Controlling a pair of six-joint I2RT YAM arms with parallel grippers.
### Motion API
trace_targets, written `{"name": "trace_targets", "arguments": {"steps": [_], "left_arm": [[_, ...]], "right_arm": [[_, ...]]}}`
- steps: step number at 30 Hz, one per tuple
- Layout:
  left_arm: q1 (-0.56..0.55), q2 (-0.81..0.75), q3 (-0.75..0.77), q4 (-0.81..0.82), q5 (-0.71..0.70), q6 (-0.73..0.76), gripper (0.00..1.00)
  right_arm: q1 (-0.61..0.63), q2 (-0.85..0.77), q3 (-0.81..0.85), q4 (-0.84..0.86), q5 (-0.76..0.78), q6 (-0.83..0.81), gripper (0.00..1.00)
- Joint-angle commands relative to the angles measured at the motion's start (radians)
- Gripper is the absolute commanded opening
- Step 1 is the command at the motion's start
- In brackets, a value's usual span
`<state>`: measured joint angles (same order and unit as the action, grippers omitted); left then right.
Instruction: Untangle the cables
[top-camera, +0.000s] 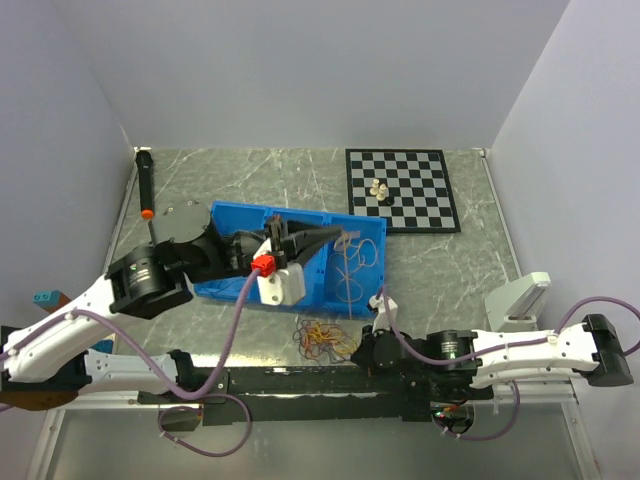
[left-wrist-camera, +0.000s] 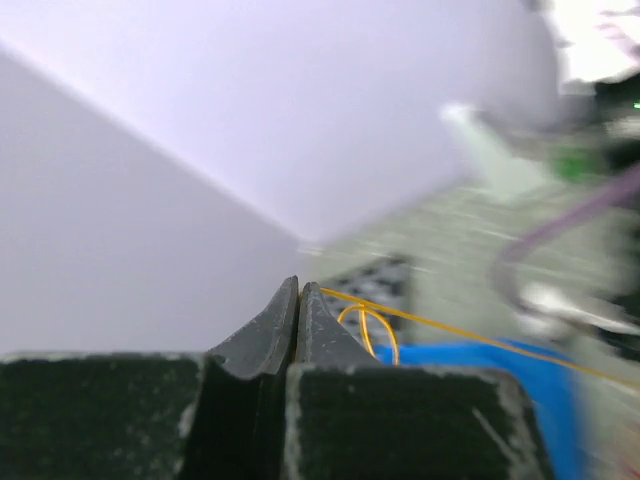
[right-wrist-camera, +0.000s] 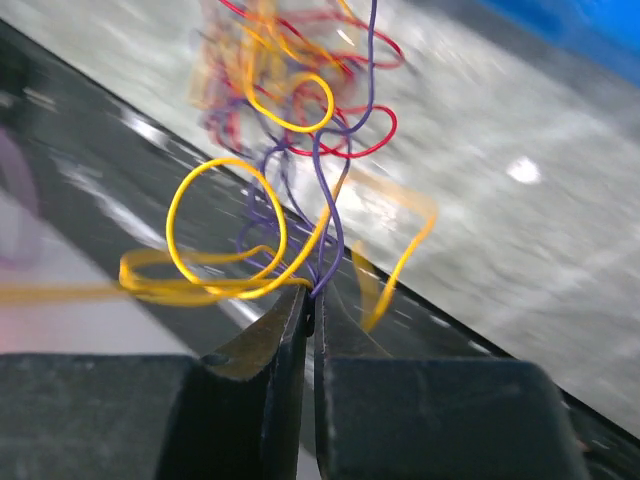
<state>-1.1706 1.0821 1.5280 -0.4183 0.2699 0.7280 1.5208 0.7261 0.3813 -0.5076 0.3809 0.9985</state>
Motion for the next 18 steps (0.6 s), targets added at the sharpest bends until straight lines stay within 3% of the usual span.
{"name": "trace_targets", "arguments": {"steps": [1,4,9,13,18], "left_arm": [[-0.001,0.019,0.006,0.775,-0.308,0.258,0.01],[-0.001,0.082,0.092,0.869,-0.379,0.342,0.01],[-0.001,0.079,0.116,0.880,-0.307,0.367,0.01],[-0.011,0.053,0.109,0.776,-0.253,0.343,0.01],[-0.023,0.058,0.063,0.887,-0.241,0.418,0.01]], "right_arm": [[0.007,0.022,0.004,-0.049,-0.022,0.011,0.00],[0.007,0.022,0.004,-0.045,-0.025,0.006,0.00],[0.010,0.019,-0.001,-0.029,-0.036,-0.012,0.00],[0.006,-0.008,-0.012,-0.016,-0.036,-0.026,0.19],[0.009,-0.048,-0.030,-0.026,-0.030,-0.008,0.19]]}}
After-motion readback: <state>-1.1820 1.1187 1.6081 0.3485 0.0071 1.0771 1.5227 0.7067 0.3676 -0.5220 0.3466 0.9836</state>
